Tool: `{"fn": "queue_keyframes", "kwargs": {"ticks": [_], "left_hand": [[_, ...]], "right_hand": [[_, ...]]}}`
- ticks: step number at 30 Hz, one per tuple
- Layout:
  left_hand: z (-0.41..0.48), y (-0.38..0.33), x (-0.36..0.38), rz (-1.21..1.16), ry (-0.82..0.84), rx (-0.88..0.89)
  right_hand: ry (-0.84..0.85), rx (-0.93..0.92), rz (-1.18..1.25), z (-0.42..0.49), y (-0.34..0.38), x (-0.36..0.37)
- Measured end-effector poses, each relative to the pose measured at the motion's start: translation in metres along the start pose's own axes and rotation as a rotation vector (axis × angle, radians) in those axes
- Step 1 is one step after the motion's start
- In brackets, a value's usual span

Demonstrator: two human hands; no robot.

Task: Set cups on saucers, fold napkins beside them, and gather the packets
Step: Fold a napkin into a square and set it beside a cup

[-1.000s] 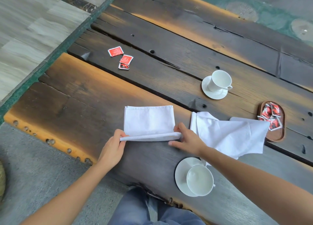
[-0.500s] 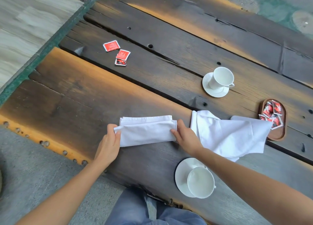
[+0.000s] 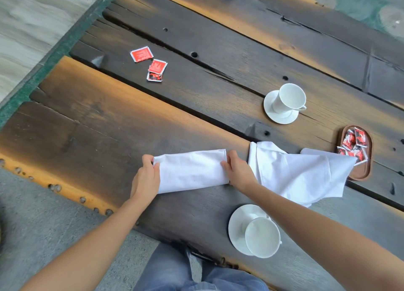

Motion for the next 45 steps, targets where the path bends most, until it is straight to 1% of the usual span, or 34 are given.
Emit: {"fn": "queue_keyframes", "kwargs": {"ticks": [5,10,12,13,15,17,18,20,22,23,26,28,31,34,40,45], "left_hand": [[0.000,0.004,0.002,0.070,-0.017,0.022],[0.001,0.012,-0.003,0.169,0.008,0.022],[-0.002,0.015,-0.009,0.139,-0.015,0.036],[-0.005,0.015,-0.013,0.123,-0.051,0.076],[-0.012,0.013,-0.019,0.174,-0.134,0.197],[-0.019,0.005,-0.019,0.267,-0.176,0.339],[-0.023,-0.001,-0.017,0.318,-0.161,0.414],[-0.030,-0.016,-0.005,0.451,-0.092,0.575],[-0.041,-0.029,0.014,0.575,0.008,0.693],[-0.045,-0.034,0.023,0.619,0.050,0.715],[-0.041,-0.031,0.036,0.654,0.089,0.650],[-0.031,-0.021,0.039,0.656,0.094,0.611],[-0.024,-0.010,0.040,0.743,0.101,0.620],[-0.023,-0.007,0.041,0.765,0.105,0.628],[-0.020,-0.001,0.039,0.806,0.088,0.617],[-0.022,-0.004,0.038,0.806,0.096,0.580]], "right_hand": [[-0.011,0.058,-0.012,0.008,-0.003,0.005],[-0.026,0.112,0.089,0.005,-0.005,0.002],[-0.039,0.103,0.055,-0.001,-0.007,-0.002],[-0.067,0.083,0.025,-0.004,-0.008,-0.006],[-0.148,-0.023,-0.087,-0.014,-0.006,-0.014],[-0.204,-0.232,-0.309,-0.022,0.005,-0.015],[-0.205,-0.338,-0.417,-0.024,0.013,-0.012],[-0.139,-0.494,-0.529,-0.027,0.029,-0.001],[-0.014,-0.574,-0.564,-0.027,0.044,0.017],[0.042,-0.594,-0.585,-0.025,0.049,0.027],[0.109,-0.577,-0.690,-0.020,0.052,0.047],[0.109,-0.540,-0.745,-0.015,0.044,0.049],[0.101,-0.541,-0.796,-0.009,0.035,0.050],[0.094,-0.556,-0.810,-0.006,0.031,0.051],[0.064,-0.491,-0.792,-0.001,0.001,0.028],[0.094,-0.489,-0.808,-0.001,0.002,0.027]]}}
Point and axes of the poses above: each hand's wrist, its own z-axis towards the middle knuckle, its own x-axis out of the palm, y = z × x, the point moved 5 cm from there along z, towards the middle knuckle, and after that the axes turned 4 degrees about -z, right-handed, at the moved point
